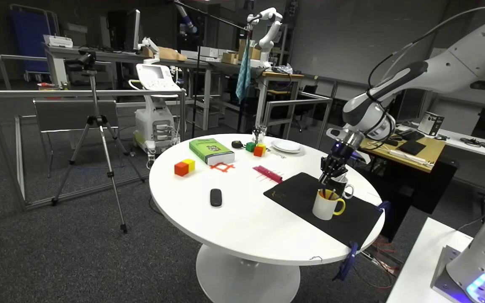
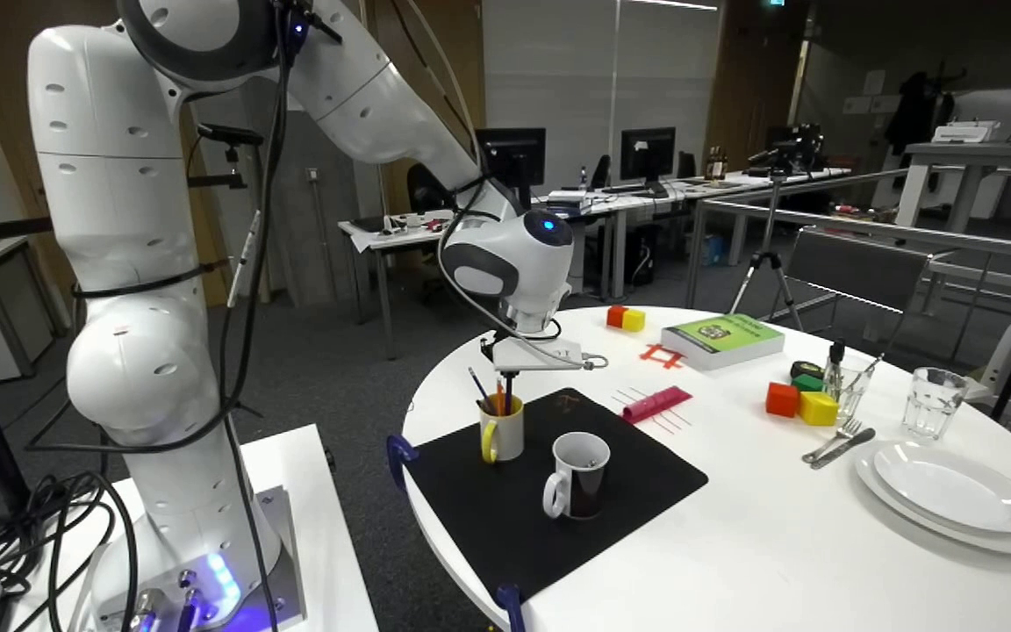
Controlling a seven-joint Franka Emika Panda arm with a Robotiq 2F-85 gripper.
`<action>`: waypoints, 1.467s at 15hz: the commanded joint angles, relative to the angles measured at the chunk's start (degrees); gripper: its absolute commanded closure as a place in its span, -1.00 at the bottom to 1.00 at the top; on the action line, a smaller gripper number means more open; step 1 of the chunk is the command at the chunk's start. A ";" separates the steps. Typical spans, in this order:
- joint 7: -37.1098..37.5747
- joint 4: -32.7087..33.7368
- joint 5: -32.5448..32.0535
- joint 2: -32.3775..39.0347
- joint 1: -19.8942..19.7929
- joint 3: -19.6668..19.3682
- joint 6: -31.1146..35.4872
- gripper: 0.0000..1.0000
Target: Move the black pen to the white mug on the left.
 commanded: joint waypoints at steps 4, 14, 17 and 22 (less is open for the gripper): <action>-0.83 2.20 -1.20 2.58 -2.78 1.64 -2.99 0.25; 3.31 -1.22 -5.38 -7.29 -2.89 1.39 -2.33 -1.00; 7.59 -3.14 -9.36 -12.76 -2.25 1.22 -2.01 -1.00; 23.90 -6.02 -26.94 -20.93 -2.31 0.84 -5.34 -1.00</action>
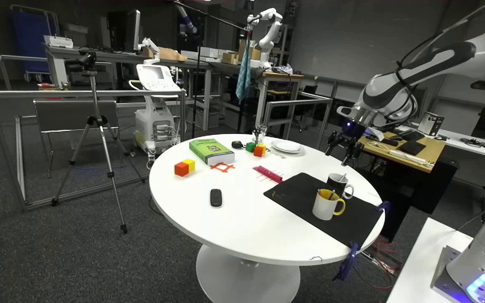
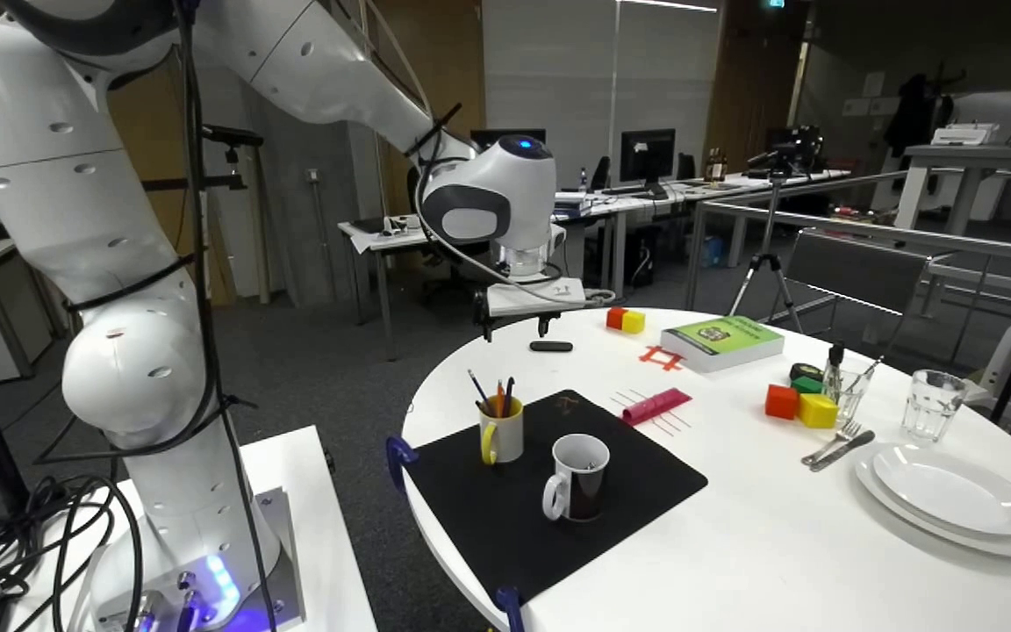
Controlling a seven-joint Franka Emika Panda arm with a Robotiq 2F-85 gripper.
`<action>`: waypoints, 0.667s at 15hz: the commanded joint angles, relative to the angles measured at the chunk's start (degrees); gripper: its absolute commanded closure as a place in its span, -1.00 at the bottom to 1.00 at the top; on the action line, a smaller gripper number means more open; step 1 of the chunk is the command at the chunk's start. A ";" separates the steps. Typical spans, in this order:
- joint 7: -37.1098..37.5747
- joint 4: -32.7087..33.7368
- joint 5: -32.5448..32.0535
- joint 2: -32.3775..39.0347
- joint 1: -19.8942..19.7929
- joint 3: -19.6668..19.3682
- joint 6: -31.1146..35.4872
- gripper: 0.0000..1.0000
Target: Move the black pen to the white mug on the left.
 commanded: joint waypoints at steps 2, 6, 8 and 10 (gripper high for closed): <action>12.56 -3.22 -11.98 -9.19 -0.17 -0.49 -6.63 -1.00; 20.72 -3.01 -14.21 -13.80 0.05 -1.99 -10.61 -1.00; 24.53 -3.07 -13.72 -16.17 0.09 -2.86 -12.22 -1.00; 28.05 -3.13 -13.77 -18.22 0.01 -3.67 -13.68 -1.00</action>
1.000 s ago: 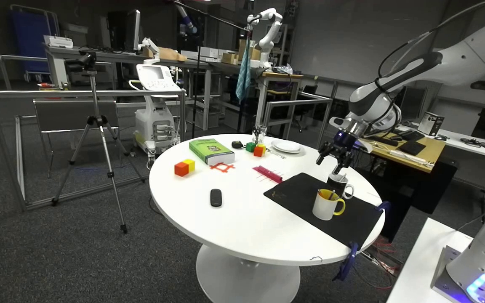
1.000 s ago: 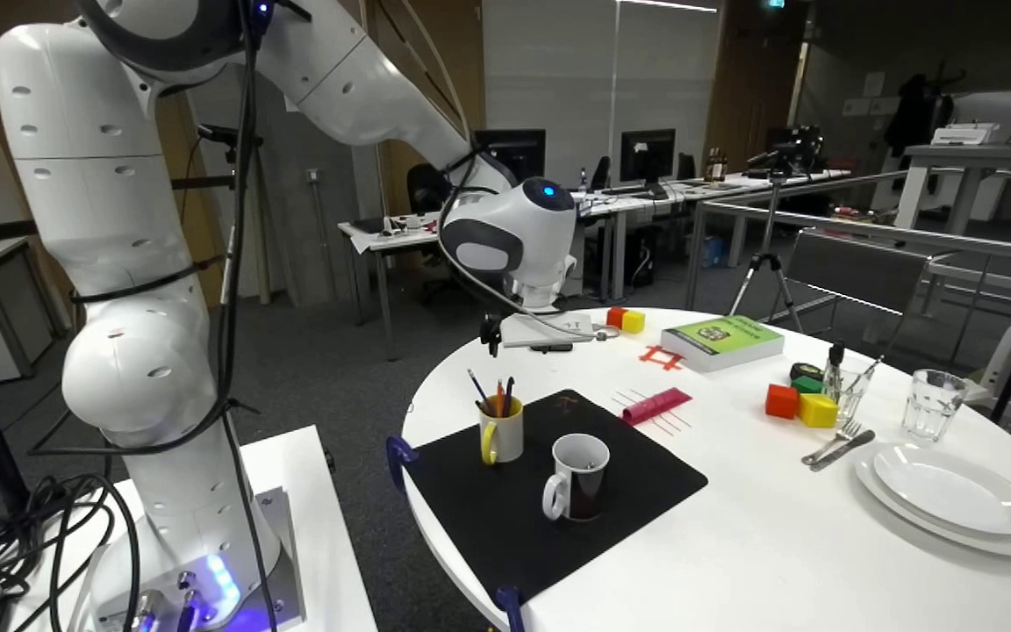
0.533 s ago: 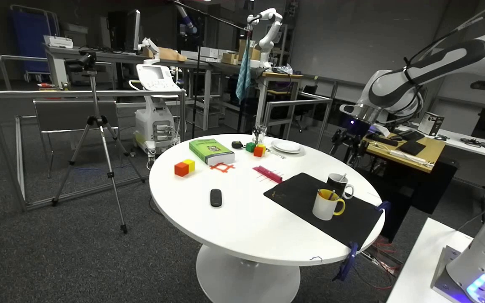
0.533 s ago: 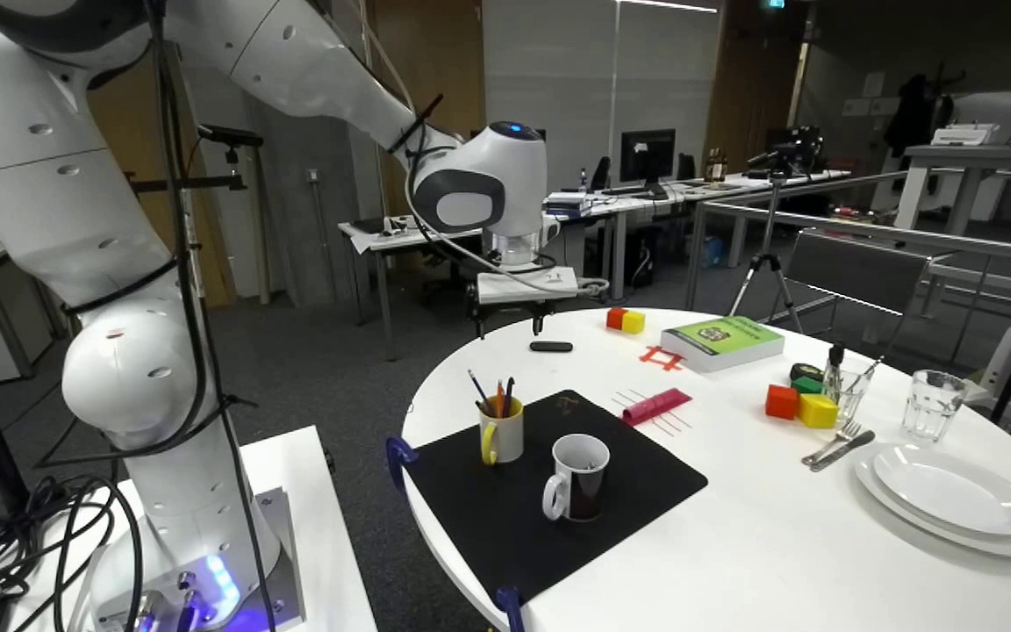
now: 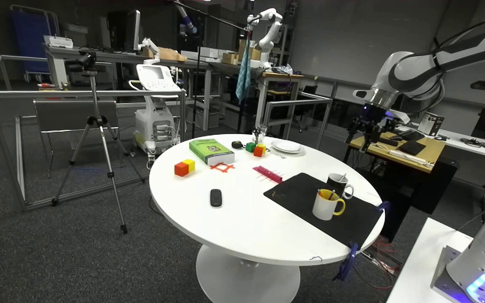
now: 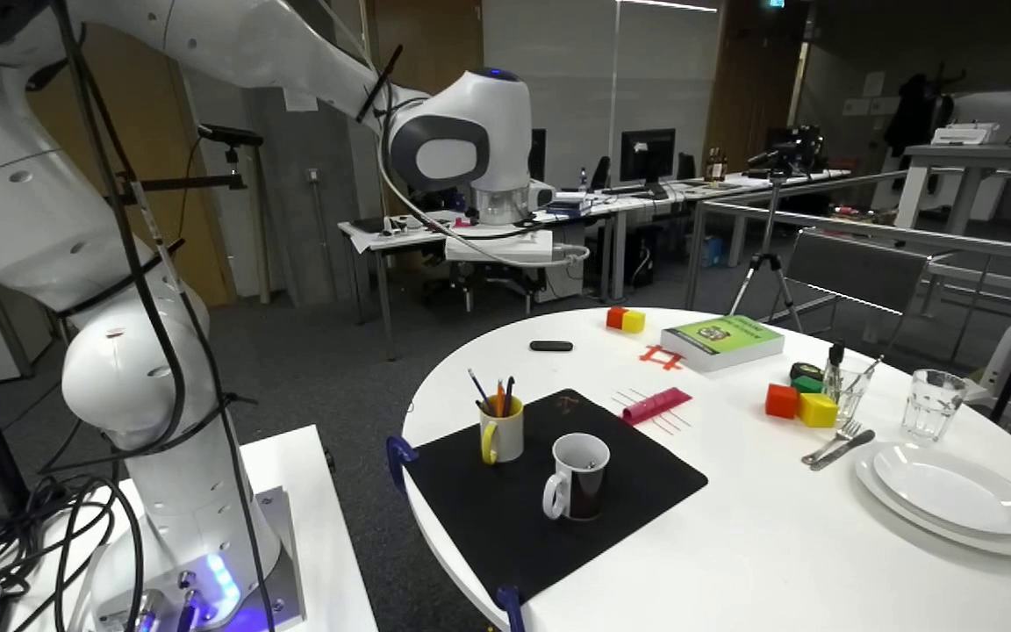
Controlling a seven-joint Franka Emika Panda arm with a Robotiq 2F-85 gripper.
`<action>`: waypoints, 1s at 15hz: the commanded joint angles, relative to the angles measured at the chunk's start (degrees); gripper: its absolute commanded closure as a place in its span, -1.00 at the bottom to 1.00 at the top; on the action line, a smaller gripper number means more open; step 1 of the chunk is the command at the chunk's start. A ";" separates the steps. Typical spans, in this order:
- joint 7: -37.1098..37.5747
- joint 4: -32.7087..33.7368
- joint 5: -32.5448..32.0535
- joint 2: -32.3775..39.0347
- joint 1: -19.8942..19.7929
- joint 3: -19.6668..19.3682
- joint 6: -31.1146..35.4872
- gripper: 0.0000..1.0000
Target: Move the black pen to the white mug on the left.
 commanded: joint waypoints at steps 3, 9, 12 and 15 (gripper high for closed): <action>12.01 -1.53 -3.50 -7.83 -0.89 -1.71 -6.08 -1.00; 26.97 -2.09 -11.24 -12.73 -2.89 -1.81 -9.25 -1.00; 34.59 -2.66 -14.89 -14.37 -3.43 -1.77 -8.86 -1.00; 41.53 -3.26 -17.59 -15.63 -3.71 -1.97 -8.40 -1.00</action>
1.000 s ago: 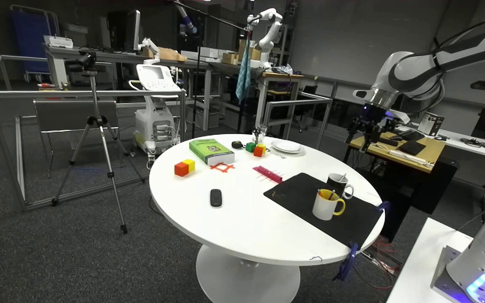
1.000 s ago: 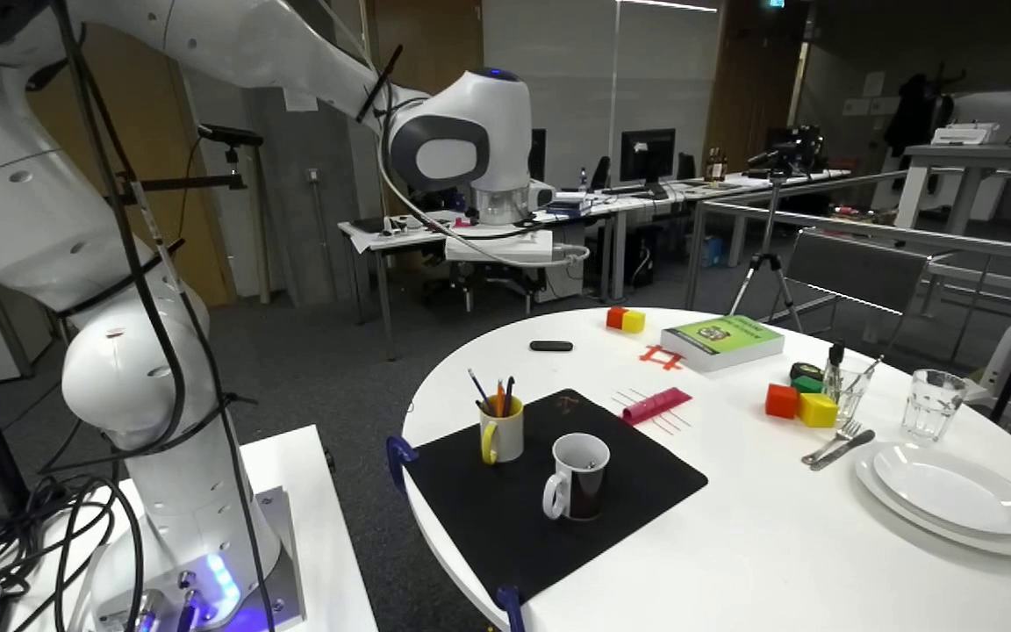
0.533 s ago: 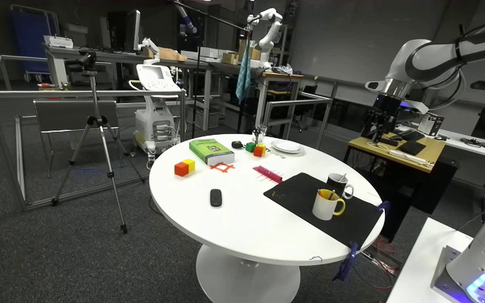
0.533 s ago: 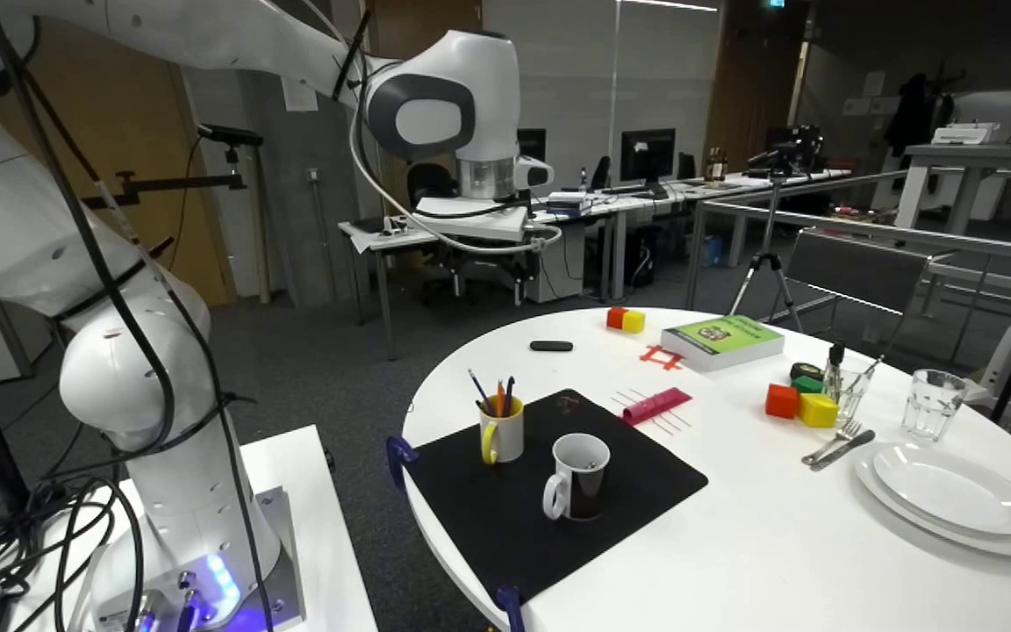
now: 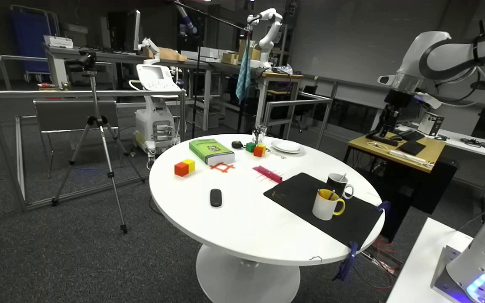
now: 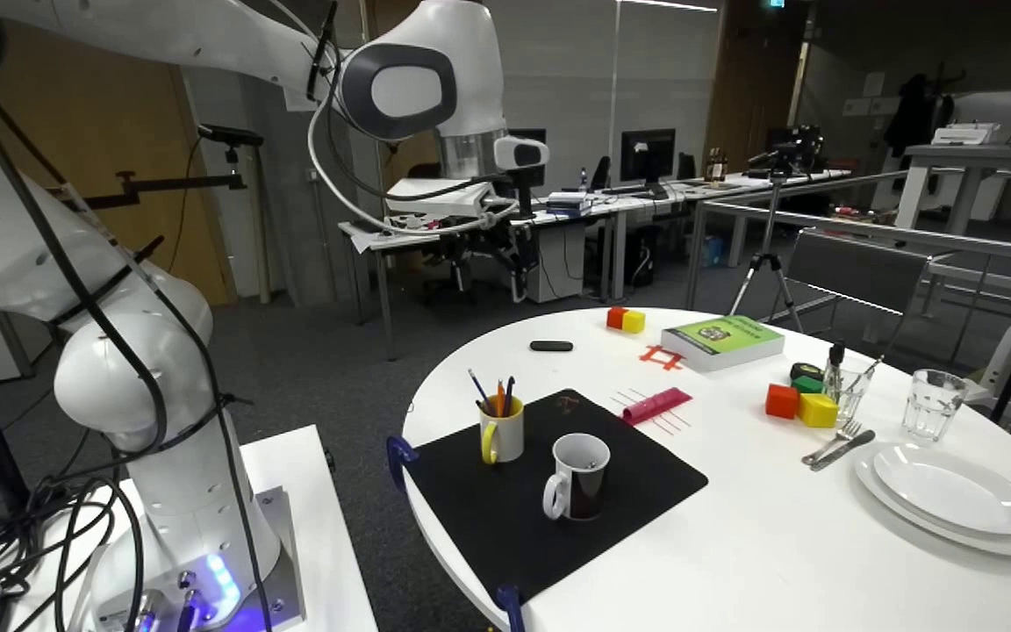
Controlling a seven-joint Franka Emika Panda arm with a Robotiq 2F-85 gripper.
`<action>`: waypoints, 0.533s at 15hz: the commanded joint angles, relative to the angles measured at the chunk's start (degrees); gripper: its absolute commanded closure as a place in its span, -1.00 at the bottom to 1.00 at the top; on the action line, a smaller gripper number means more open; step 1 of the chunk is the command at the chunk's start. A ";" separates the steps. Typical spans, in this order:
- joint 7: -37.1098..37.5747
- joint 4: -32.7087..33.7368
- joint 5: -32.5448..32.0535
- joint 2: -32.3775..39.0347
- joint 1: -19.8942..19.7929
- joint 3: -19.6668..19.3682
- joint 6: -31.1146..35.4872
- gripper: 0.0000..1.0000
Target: Move the black pen to the white mug on the left.
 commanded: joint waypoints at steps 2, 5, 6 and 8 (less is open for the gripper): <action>8.73 -1.75 -3.79 -3.41 0.00 -0.40 -0.33 -1.00; 7.18 -1.75 -2.89 -3.14 1.70 -1.44 -0.40 -1.00; 7.31 -0.60 -3.02 -1.38 1.76 -1.51 -0.20 -1.00; 7.26 -0.71 -2.96 -1.37 2.05 -1.66 -0.20 -1.00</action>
